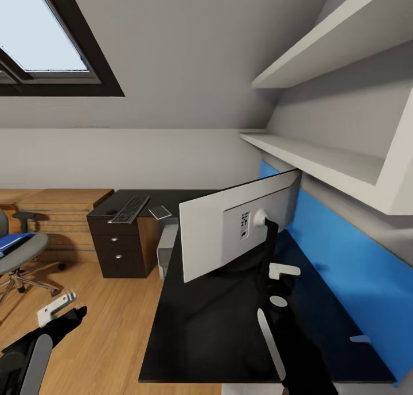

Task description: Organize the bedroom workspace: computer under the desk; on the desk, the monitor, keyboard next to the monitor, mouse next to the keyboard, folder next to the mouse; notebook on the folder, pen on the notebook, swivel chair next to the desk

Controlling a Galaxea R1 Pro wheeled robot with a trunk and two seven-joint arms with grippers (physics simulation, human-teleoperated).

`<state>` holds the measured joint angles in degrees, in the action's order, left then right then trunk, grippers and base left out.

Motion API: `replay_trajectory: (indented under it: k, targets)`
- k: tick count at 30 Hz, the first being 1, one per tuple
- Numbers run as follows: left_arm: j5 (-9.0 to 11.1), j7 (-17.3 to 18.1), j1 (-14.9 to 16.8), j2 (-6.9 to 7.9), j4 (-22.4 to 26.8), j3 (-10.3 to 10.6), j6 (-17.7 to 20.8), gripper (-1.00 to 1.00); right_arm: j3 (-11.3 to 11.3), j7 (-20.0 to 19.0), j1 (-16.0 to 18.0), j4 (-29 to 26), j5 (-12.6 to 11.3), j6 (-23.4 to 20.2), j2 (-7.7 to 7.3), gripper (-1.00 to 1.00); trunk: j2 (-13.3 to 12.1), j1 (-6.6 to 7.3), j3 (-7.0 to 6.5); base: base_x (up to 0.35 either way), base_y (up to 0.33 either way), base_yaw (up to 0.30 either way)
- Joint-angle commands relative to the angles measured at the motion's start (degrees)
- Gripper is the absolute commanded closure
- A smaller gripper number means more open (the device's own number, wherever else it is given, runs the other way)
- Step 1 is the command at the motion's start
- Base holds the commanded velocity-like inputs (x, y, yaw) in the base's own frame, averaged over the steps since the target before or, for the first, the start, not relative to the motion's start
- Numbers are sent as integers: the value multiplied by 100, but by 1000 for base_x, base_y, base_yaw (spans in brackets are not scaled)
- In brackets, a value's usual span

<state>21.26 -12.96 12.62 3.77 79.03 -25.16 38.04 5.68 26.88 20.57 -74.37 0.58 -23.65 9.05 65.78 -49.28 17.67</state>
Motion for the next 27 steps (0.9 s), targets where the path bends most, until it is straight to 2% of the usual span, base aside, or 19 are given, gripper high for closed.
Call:
replay_trajectory:
  k: [1,6,13,16,18,22,23,24,25,27]
  targets:
    - [57,-46,4,1,-73,26,20,-100,40,86,2,-66,5,-151,58,-100,5,0,8,0,0,0]
    - [-16,-46,4,-4,-582,374,-97,-100,233,275,14,-387,-24,-496,95,-100,5,0,8,0,0,0]
    - [-149,-38,4,2,-1300,500,-525,-100,481,318,16,-556,-298,-531,95,-100,5,0,8,0,0,0]
    - [-351,-39,4,22,-1860,521,-878,-100,592,337,12,-466,-466,-412,95,-100,5,0,8,0,0,0]
    - [-654,-27,4,45,-2538,526,-1485,-100,638,358,10,-205,-540,-196,95,-100,5,0,8,0,0,0]
    - [-881,-19,4,68,-3360,539,-2339,-100,662,368,2,-72,-564,-62,95,-100,5,0,8,0,0,0]
    - [-980,-17,4,64,-3762,582,-2920,-100,668,372,-3,-49,-567,-22,95,-100,5,0,8,0,32,0]
    - [-1030,-16,4,60,-3922,616,-3209,-100,671,374,-6,-45,-567,-7,95,-100,5,0,8,0,73,0]
    - [-1110,-15,4,57,-4161,680,-3654,-100,676,375,-10,-41,-566,18,95,-100,5,0,8,0,155,0]
    - [-1162,-15,4,57,-4315,724,-3942,-100,679,377,-13,-40,-564,34,95,-100,5,0,8,0,196,0]
